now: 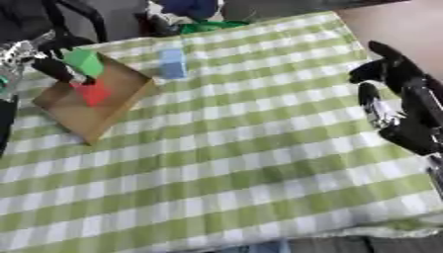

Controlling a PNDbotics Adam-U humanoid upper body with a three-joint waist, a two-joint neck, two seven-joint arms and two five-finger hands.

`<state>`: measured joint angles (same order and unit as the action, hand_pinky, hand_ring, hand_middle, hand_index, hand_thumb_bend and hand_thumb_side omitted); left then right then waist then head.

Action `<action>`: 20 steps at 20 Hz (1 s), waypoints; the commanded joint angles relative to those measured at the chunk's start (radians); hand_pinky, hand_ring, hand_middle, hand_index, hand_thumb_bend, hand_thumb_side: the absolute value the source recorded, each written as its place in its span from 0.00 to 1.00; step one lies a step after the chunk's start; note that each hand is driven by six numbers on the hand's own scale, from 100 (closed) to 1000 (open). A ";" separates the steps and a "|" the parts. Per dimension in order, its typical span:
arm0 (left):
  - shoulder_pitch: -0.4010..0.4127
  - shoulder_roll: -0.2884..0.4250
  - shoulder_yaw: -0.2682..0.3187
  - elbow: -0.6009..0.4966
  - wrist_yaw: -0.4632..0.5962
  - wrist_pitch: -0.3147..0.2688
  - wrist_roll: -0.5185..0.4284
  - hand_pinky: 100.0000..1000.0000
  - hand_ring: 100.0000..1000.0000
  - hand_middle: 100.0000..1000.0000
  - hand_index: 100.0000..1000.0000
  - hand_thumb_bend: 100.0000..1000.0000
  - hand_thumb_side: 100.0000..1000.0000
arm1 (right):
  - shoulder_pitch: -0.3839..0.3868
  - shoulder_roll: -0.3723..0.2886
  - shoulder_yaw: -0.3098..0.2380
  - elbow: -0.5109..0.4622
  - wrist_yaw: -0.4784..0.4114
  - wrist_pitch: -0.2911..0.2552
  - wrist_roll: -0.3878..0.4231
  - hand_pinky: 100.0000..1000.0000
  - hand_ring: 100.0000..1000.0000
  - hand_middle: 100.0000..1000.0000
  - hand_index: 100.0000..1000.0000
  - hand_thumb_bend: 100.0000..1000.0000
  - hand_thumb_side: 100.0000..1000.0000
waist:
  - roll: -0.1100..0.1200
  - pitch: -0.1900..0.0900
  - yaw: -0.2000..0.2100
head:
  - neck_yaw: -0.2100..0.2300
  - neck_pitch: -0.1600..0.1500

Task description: Pick up objects on the table and place them in the box.

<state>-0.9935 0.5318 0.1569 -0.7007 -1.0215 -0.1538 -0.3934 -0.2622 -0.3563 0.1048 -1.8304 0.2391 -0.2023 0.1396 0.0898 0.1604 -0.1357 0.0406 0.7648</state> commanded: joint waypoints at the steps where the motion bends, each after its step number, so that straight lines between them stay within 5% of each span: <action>1: -0.031 0.054 0.012 -0.074 0.001 -0.007 0.001 0.77 0.70 0.73 0.83 0.78 0.28 | -0.006 -0.008 -0.006 -0.008 0.003 -0.001 -0.001 0.83 0.69 0.65 1.00 0.00 0.55 | -0.004 -0.015 0.000 | -0.003 0.002; 8: -0.089 0.025 0.001 -0.164 -0.021 -0.018 0.020 0.75 0.65 0.67 0.80 0.73 0.29 | -0.007 -0.007 -0.001 -0.006 0.001 -0.003 0.003 0.83 0.69 0.65 1.00 0.00 0.55 | 0.000 -0.018 -0.003 | 0.003 0.005; 20: -0.180 -0.083 -0.020 -0.003 -0.075 -0.091 0.009 0.75 0.66 0.64 0.78 0.68 0.17 | -0.022 -0.006 0.017 -0.005 -0.001 -0.008 0.023 0.83 0.69 0.65 1.00 0.00 0.57 | 0.021 0.011 -0.056 | 0.028 -0.015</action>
<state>-1.1440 0.4307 0.1329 -0.7072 -1.0914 -0.2356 -0.3867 -0.2719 -0.3560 0.1231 -1.8249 0.2392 -0.2089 0.1588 0.1177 0.1878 -0.1944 0.0635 0.7603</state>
